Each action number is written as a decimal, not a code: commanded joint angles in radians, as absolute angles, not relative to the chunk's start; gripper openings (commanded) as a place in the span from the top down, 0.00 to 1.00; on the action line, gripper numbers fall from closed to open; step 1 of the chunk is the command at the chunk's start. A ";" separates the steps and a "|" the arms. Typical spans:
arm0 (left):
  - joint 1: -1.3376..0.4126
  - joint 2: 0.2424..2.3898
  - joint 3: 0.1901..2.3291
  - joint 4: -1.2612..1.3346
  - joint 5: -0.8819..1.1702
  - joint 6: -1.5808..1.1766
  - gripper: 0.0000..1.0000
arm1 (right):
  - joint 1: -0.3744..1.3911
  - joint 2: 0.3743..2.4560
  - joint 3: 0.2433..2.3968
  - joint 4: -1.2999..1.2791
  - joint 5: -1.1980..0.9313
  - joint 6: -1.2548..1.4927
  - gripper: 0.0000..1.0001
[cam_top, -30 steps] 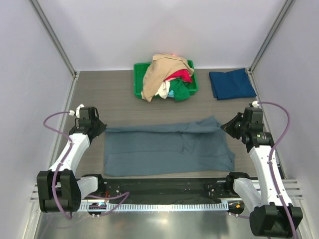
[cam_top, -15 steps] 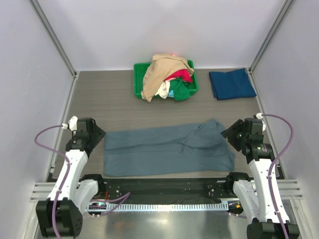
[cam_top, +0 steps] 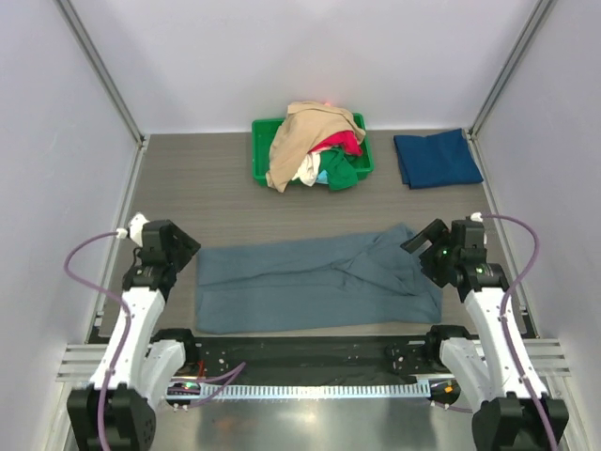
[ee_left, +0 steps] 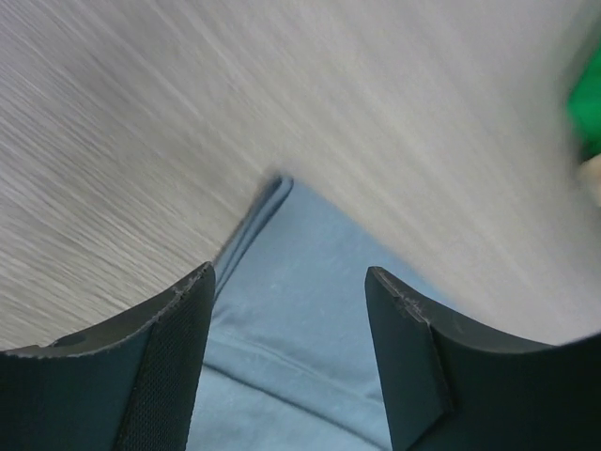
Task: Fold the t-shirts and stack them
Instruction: Fold the tshirt
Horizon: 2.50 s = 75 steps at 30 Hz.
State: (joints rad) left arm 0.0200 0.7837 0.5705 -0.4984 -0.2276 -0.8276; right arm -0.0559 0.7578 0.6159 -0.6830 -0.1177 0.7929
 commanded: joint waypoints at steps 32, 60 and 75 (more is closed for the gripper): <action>-0.552 1.011 0.321 -0.318 0.124 -1.096 0.41 | 0.186 1.988 1.297 -0.440 0.049 0.776 0.03; -0.803 0.942 0.746 -0.730 -0.247 -0.925 0.25 | 0.224 1.587 1.354 -0.761 0.114 0.626 0.01; -0.591 0.954 0.543 -0.531 -0.006 -0.857 0.30 | 1.419 1.052 0.627 -0.614 0.299 1.573 0.13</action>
